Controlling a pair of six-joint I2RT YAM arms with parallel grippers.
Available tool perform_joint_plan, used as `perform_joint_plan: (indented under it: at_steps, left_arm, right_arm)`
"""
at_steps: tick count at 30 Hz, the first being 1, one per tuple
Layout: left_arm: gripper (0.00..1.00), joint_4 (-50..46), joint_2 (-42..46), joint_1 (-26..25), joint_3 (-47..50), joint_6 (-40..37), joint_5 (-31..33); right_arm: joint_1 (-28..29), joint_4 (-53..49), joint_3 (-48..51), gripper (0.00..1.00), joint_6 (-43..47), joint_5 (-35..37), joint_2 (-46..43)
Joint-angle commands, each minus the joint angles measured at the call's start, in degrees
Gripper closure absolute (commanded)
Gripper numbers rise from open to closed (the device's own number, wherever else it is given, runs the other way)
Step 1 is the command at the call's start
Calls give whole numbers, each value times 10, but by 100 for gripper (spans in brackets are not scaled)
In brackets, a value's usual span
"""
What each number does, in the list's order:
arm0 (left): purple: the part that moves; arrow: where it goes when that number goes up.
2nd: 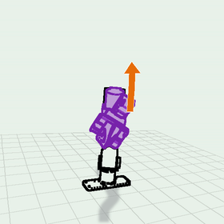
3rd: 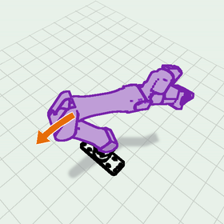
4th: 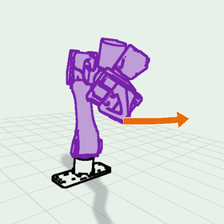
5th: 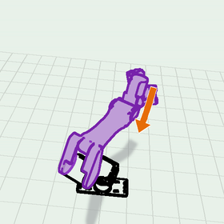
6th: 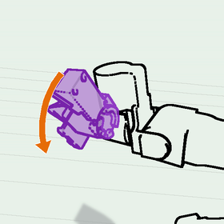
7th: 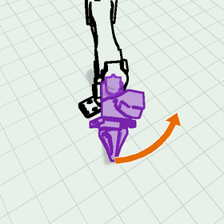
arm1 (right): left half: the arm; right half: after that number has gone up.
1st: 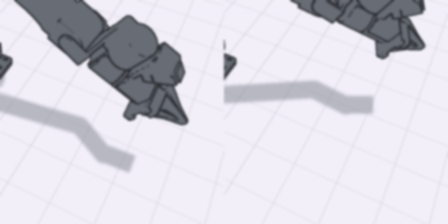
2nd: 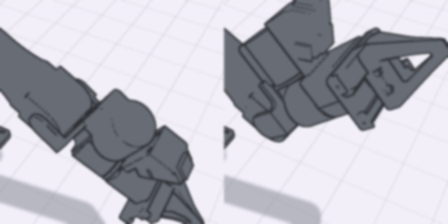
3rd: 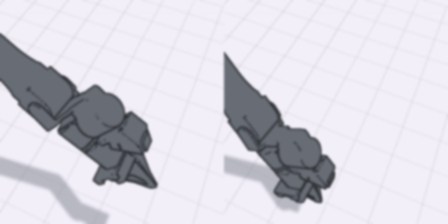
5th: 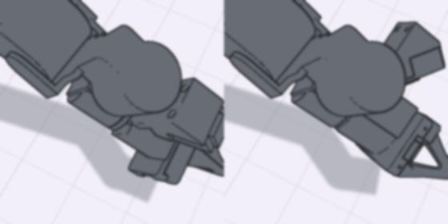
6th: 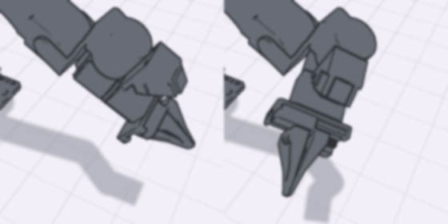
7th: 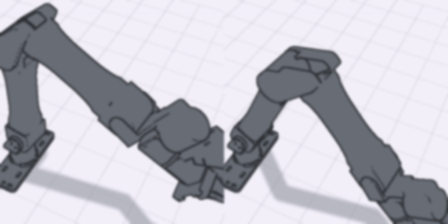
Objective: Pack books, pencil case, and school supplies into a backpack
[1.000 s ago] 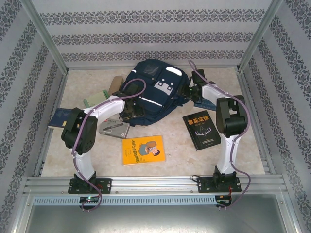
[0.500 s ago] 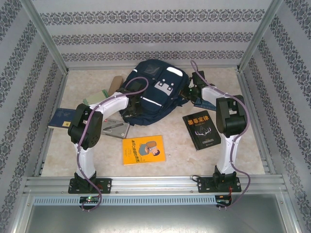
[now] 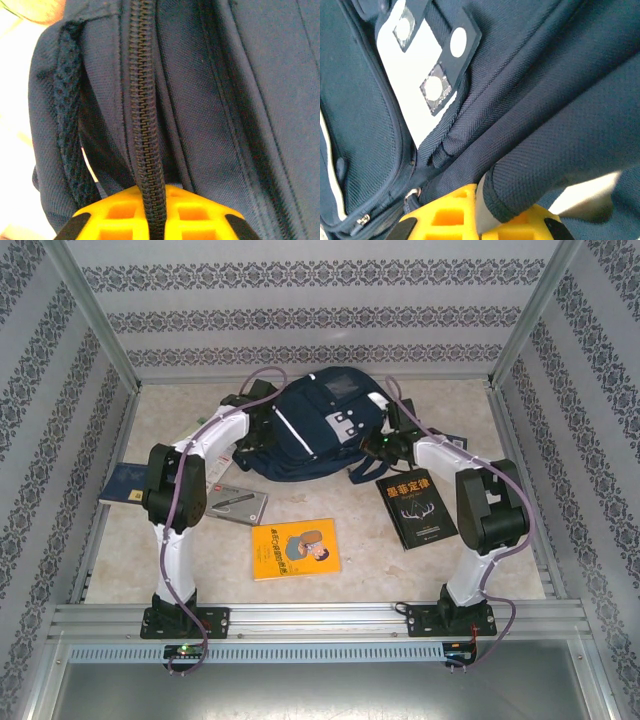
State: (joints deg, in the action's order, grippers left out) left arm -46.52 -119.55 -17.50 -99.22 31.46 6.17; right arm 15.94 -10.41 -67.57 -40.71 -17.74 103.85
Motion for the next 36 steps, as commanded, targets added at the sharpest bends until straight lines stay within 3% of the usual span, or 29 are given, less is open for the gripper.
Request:
perform_joint_plan:
  at_steps: [1, 3, 4, 9, 17, 24, 36]
  left_arm:
    - [65, 12, 6, -5, -27, -27, 10]
    - [41, 40, 39, -6, 8, -21, -3]
    - [36, 53, 58, -9, 29, -18, -5]
    - [30, 140, 182, -49, 179, 4, 12]
    - [33, 288, 305, -183, 389, 49, 79]
    - [39, 392, 292, -273, 459, 67, 136]
    - [40, 422, 251, -306, 467, 94, 179]
  right_arm:
    - [40, 27, 14, 100, -59, -43, -21]
    - [49, 38, 15, 100, -104, -42, -21]
    - [52, 42, 14, 100, -121, -43, -21]
    - [65, 45, 0, 100, -166, -28, -32]
    - [68, 47, -7, 100, -194, -42, -37]
    - [69, 39, -13, 100, -205, -56, -35]
    - [71, 60, -19, 100, -164, -48, 63]
